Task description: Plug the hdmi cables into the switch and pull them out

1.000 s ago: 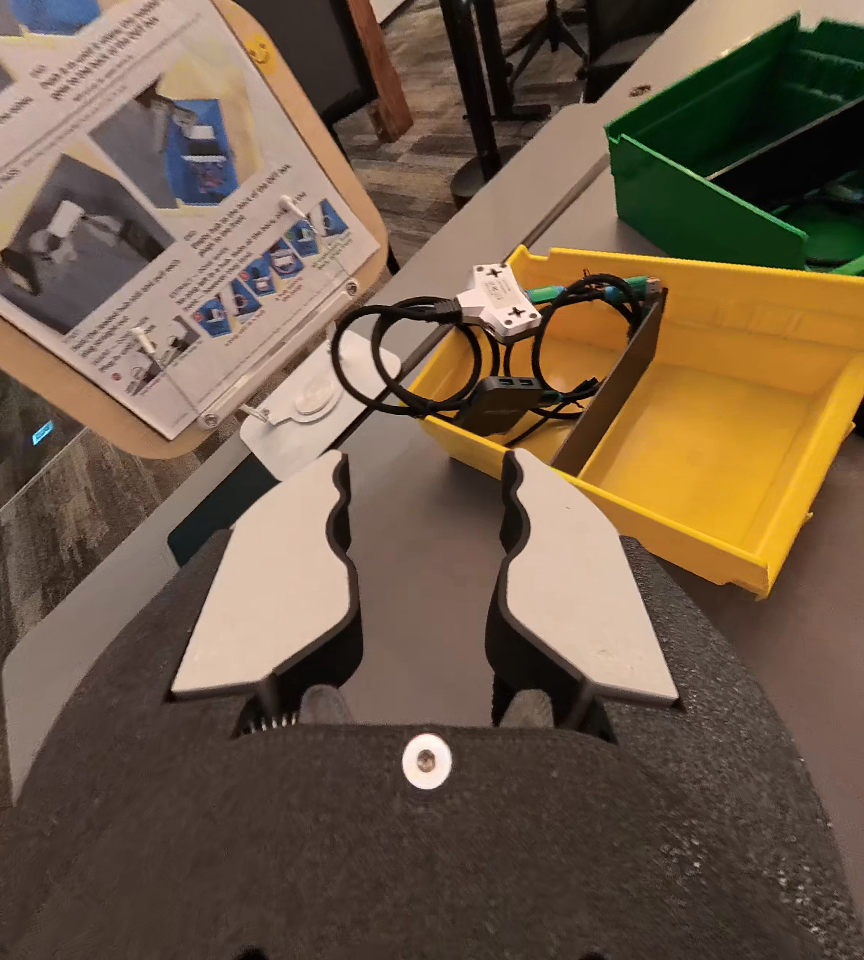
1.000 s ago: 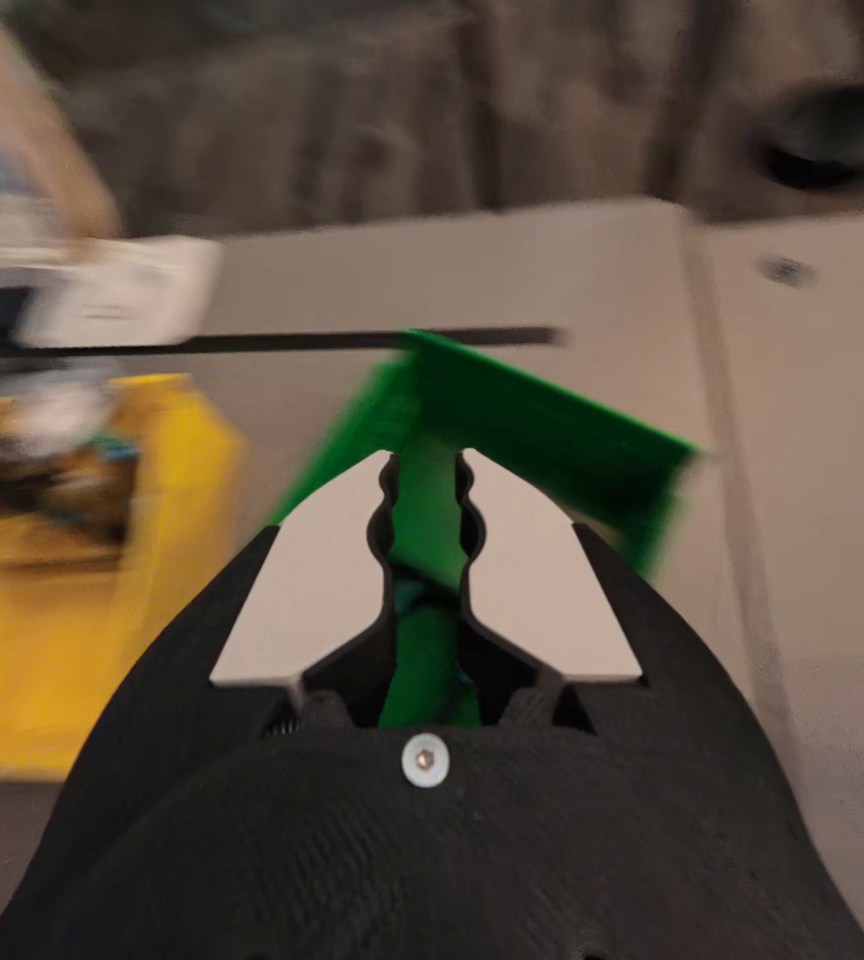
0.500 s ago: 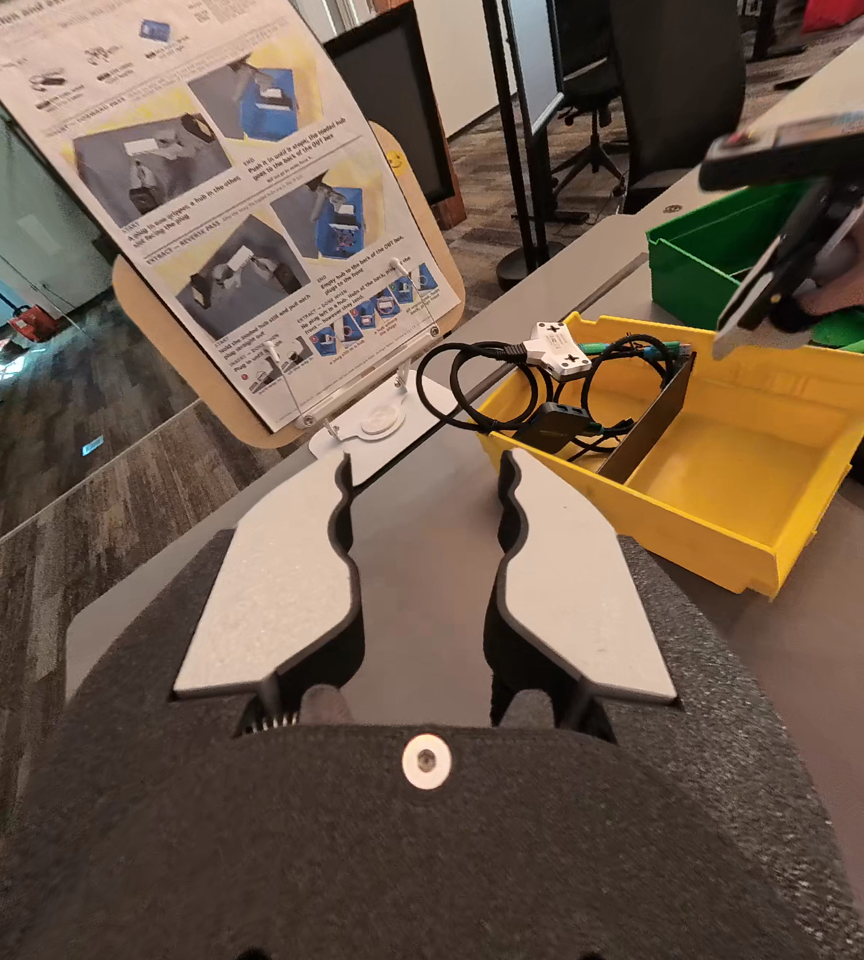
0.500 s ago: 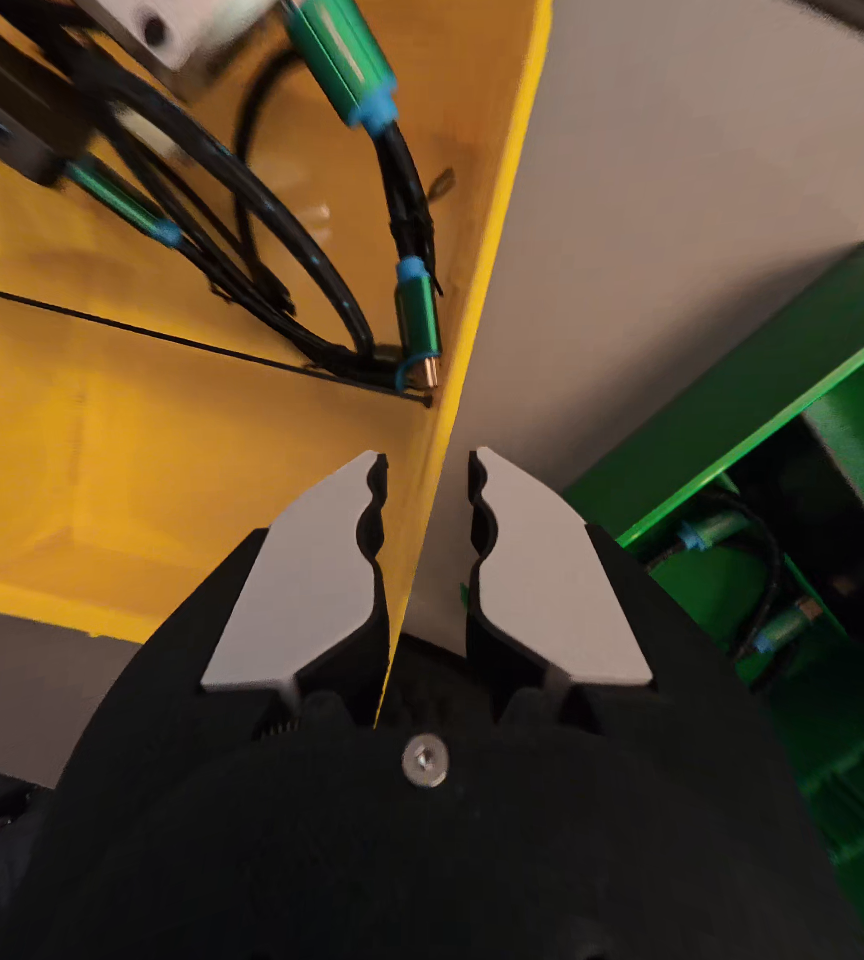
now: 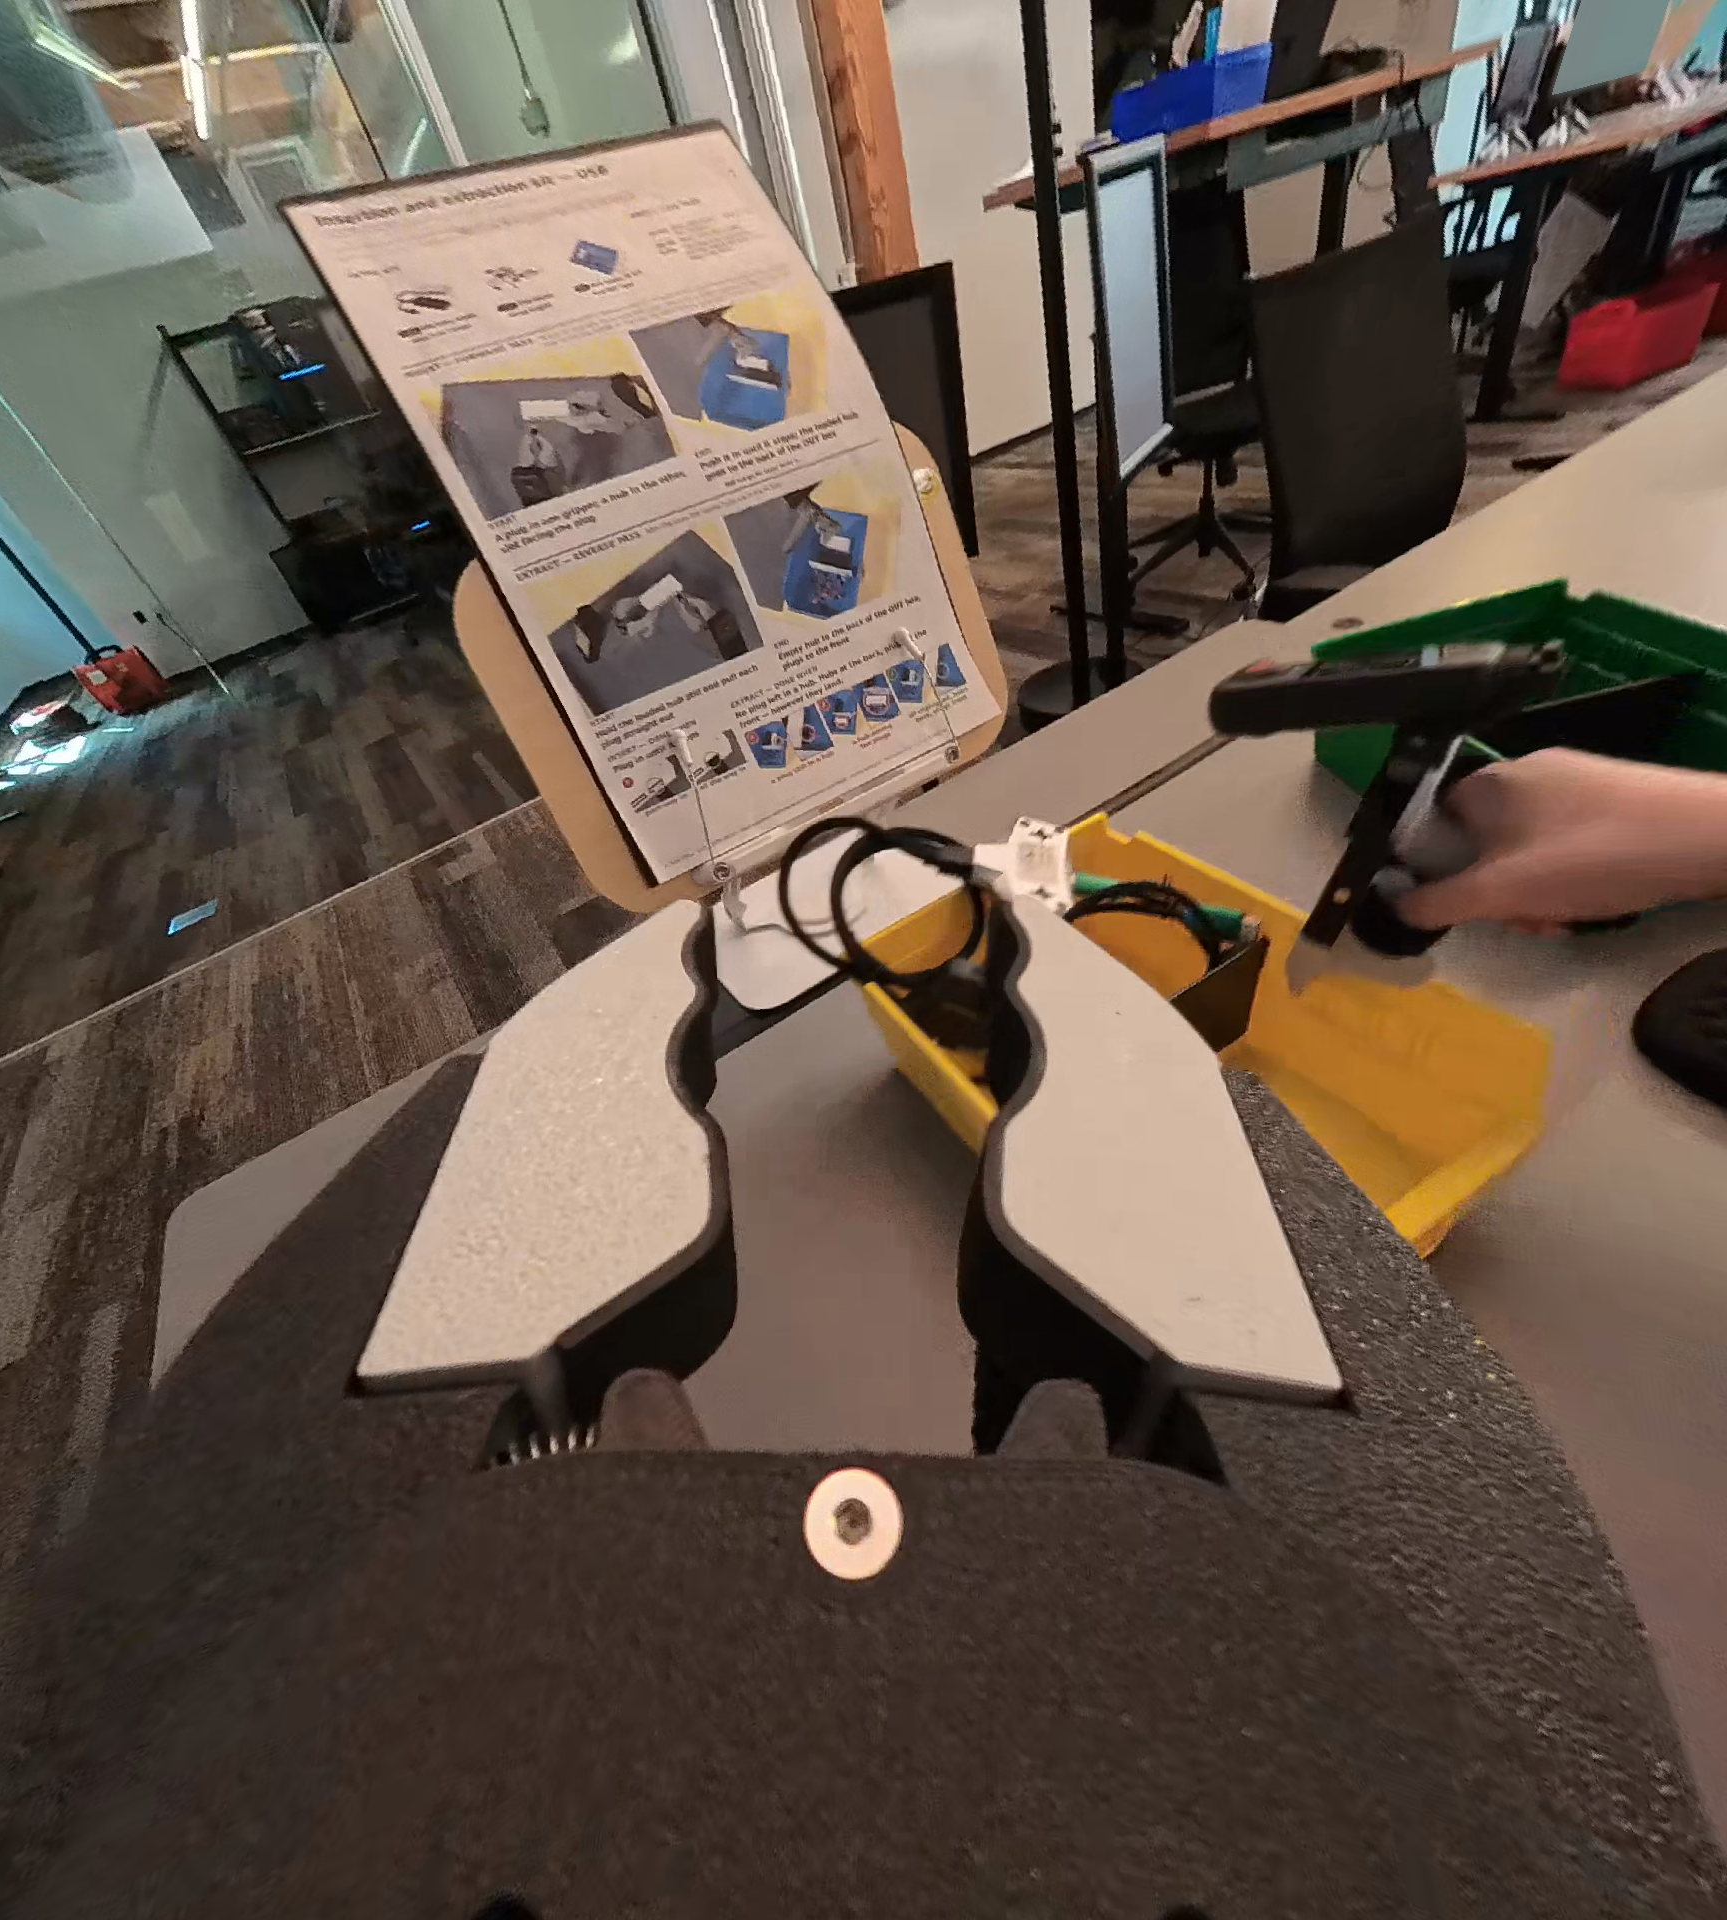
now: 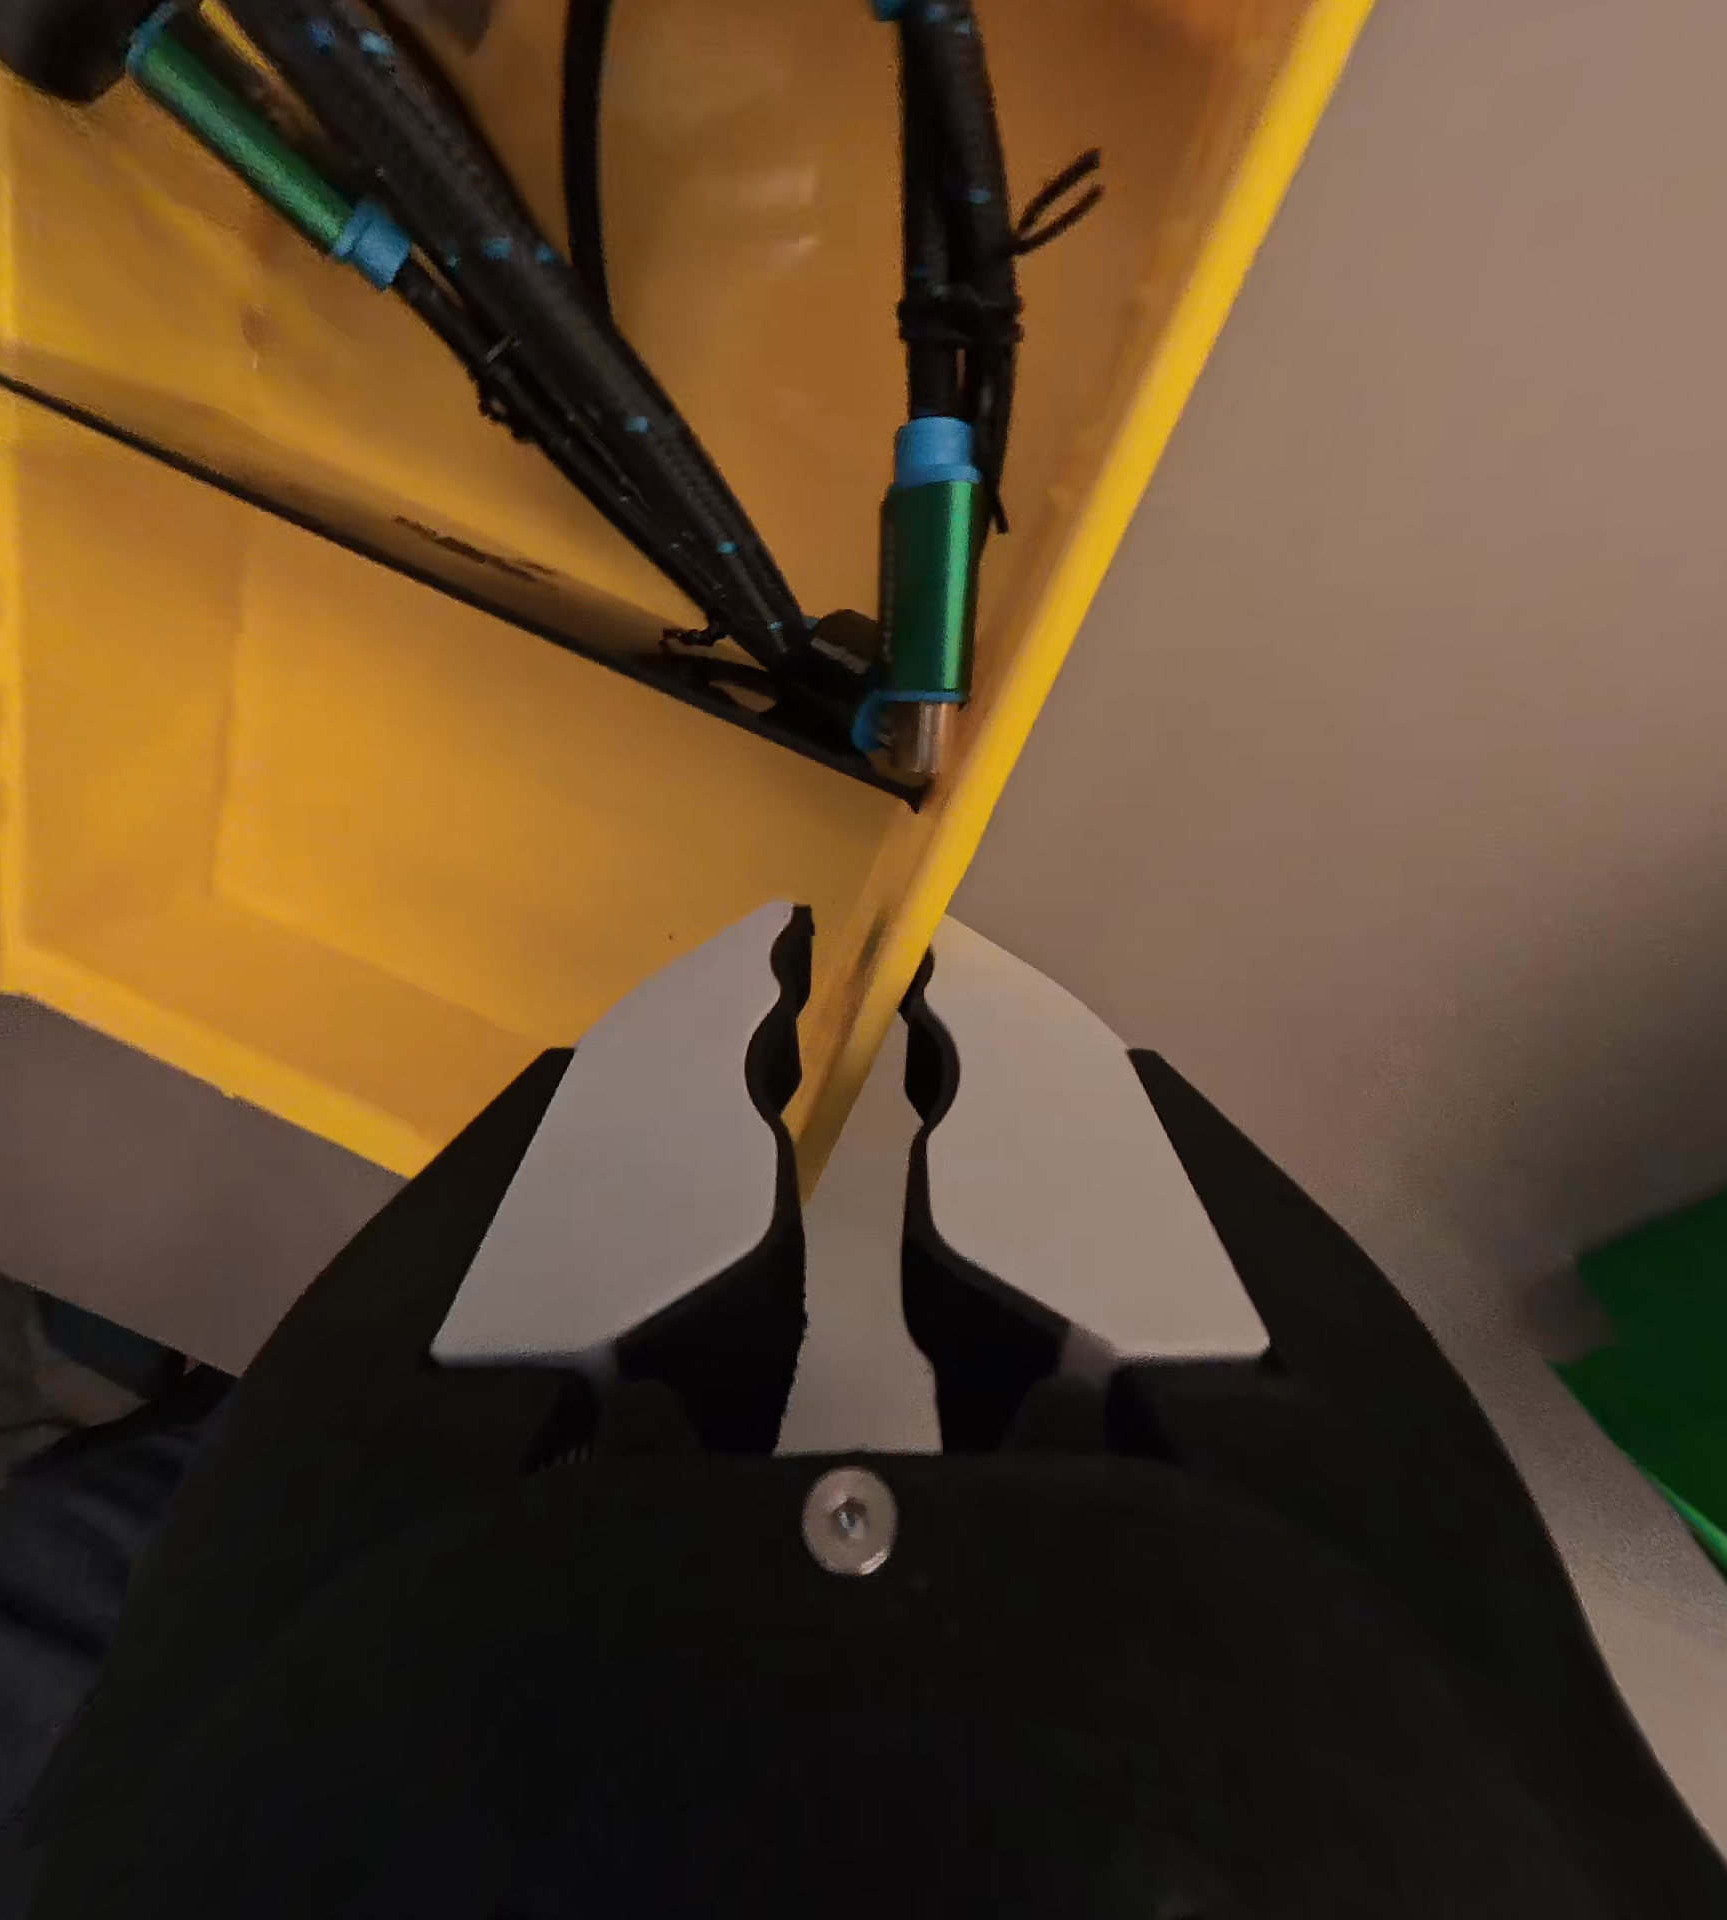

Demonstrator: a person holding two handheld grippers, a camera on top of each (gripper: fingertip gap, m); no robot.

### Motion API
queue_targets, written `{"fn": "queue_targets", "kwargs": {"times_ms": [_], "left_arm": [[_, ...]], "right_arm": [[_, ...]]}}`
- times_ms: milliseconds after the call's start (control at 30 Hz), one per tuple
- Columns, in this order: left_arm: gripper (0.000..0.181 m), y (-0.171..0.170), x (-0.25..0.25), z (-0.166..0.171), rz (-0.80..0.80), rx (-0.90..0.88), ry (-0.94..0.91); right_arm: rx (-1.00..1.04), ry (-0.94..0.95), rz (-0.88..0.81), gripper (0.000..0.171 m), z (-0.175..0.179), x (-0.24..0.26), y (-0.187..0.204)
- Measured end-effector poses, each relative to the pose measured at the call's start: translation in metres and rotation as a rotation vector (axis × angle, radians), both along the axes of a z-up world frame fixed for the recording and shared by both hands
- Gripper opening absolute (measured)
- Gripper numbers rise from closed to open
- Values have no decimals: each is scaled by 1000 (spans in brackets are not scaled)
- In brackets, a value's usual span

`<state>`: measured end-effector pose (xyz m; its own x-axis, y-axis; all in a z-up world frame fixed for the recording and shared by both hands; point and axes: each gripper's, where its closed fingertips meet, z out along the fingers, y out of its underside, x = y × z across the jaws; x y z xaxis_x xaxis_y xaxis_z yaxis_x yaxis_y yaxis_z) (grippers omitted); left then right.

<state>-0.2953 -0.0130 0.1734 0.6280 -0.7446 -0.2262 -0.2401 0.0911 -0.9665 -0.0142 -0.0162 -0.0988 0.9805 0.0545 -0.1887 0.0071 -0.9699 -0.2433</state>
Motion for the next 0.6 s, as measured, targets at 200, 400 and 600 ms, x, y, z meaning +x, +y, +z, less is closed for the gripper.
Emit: {"fn": "queue_targets", "kwargs": {"times_ms": [200, 400, 600], "left_arm": [[49, 5, -19, 2, 21, -16, -39], [49, 6, -31, 4, 32, -23, -72], [48, 7, -33, 5, 32, -28, -88]], "right_arm": [[41, 180, -2, 18, 3, -102, 42], [42, 356, 25, 24, 7, -192, 64], [6, 489, 112, 26, 10, -251, 68]]}}
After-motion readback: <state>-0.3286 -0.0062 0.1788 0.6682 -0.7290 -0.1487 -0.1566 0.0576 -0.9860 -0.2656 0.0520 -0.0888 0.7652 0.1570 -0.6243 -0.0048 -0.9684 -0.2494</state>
